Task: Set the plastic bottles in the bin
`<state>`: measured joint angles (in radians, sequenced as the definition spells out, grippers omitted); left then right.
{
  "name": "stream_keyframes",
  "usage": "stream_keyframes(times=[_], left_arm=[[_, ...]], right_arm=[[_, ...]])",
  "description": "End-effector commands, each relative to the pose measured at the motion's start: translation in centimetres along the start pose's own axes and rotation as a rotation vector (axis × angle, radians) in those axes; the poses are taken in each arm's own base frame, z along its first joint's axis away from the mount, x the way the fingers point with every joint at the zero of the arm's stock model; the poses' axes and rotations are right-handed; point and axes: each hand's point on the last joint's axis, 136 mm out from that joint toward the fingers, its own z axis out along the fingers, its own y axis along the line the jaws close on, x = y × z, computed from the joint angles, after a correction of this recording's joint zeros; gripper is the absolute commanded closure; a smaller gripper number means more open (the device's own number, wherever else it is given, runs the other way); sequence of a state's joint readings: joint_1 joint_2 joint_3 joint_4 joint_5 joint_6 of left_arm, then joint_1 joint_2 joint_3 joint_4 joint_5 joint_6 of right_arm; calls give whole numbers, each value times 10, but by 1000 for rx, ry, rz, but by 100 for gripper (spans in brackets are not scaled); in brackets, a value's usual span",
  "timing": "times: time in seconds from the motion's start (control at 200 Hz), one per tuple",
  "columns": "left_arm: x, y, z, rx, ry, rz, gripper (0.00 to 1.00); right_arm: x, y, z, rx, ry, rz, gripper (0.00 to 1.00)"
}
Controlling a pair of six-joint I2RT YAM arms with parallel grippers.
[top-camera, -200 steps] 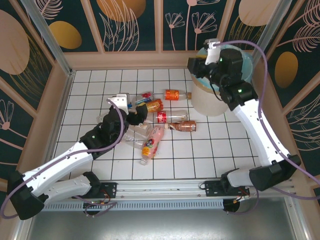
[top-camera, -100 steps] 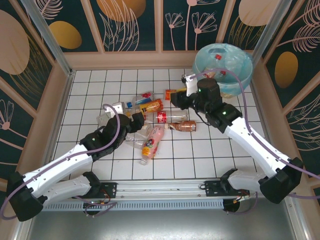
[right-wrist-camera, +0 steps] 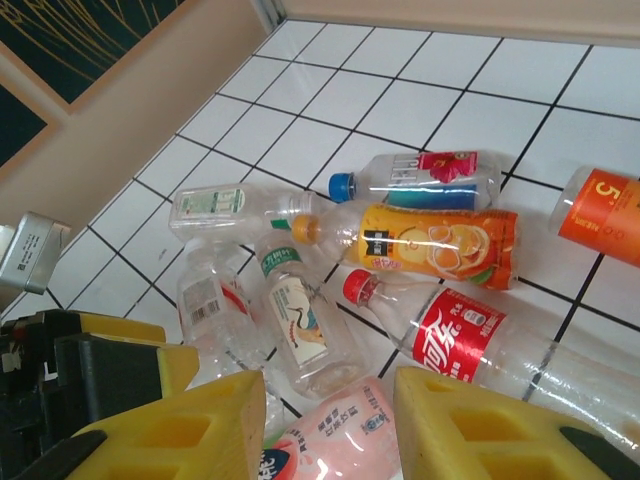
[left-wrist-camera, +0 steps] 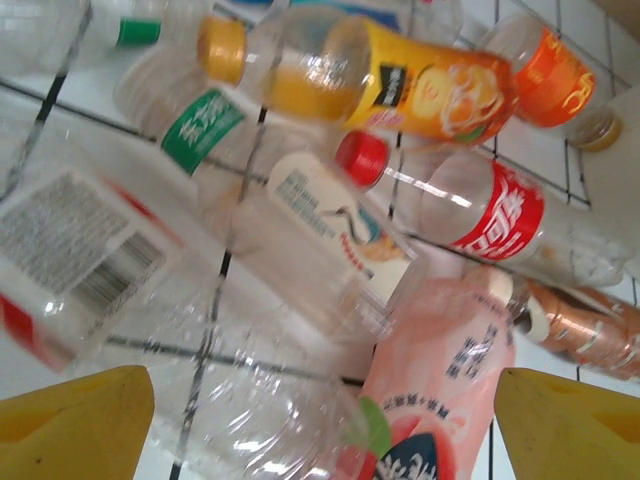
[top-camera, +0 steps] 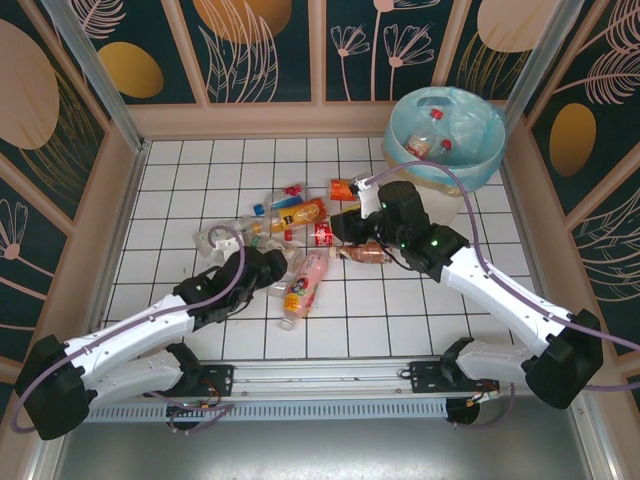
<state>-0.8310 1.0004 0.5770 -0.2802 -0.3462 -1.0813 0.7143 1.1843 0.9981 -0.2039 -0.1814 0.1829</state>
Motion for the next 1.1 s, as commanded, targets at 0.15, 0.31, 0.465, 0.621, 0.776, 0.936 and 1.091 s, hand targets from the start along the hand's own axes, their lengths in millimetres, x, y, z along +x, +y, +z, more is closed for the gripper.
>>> stream_keyframes(times=[0.15,0.31,0.465,0.621,0.776,0.936,1.091], left_arm=[[3,28,-9,-4,-34,-179,11],[-3,45,-8,23,-97,-316,9],[-1,54,-3,12,-87,-340,8],[0,53,5,3,-60,-327,7],[2,47,15,-28,-25,-287,6],[6,47,27,-71,9,-251,4],[8,47,37,-96,34,-227,3]], right_arm=[[-1,7,0,-38,-35,5,61],[-3,11,-1,-53,-41,5,61],[-4,10,-6,-45,-46,3,60],[0,9,-9,-39,-46,10,60],[3,9,-8,-43,-41,17,60],[4,10,-8,-46,-39,5,59],[7,10,-7,-51,-28,-2,59]])
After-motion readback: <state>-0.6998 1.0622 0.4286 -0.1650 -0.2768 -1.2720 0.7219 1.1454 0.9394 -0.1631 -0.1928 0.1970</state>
